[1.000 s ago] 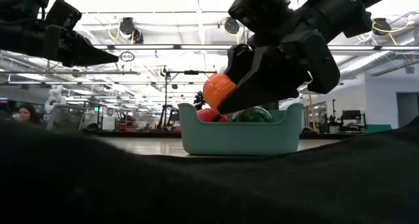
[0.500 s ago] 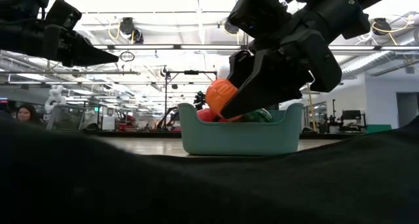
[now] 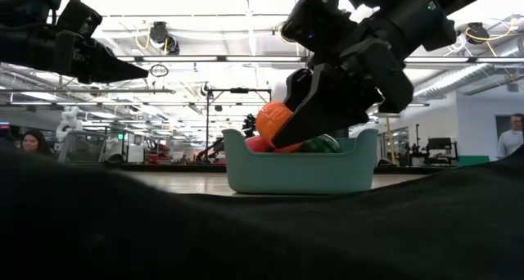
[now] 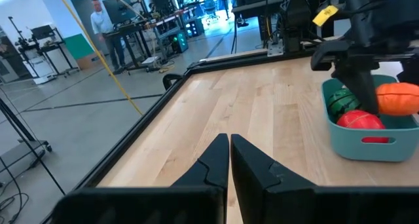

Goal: Pick and placing Produce into tupperware
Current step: Put the orange pumpkin into the blue bin, then adjust the blue bin on the table

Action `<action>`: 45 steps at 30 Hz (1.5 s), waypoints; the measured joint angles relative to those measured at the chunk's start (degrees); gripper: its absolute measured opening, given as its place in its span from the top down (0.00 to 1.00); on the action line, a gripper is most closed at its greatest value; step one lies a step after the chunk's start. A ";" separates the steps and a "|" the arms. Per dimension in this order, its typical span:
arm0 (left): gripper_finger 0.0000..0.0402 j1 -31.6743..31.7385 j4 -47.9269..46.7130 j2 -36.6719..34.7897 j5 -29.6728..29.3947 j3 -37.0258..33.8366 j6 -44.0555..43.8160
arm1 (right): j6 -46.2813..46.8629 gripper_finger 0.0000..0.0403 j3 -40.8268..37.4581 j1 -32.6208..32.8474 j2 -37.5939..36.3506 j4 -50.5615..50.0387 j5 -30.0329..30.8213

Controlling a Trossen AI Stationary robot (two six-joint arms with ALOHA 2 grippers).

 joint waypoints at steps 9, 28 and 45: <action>0.95 0.00 0.00 0.01 0.00 0.00 0.00 | 0.15 0.28 -0.02 -0.33 0.00 -0.98 -0.02; 0.95 -0.02 -0.02 0.00 0.06 0.00 -0.18 | -2.32 0.27 0.20 0.35 -5.68 -0.64 3.49; 0.95 0.00 -0.08 0.02 -0.07 0.00 -2.59 | -1.41 0.88 -0.06 0.94 -11.41 -8.28 7.66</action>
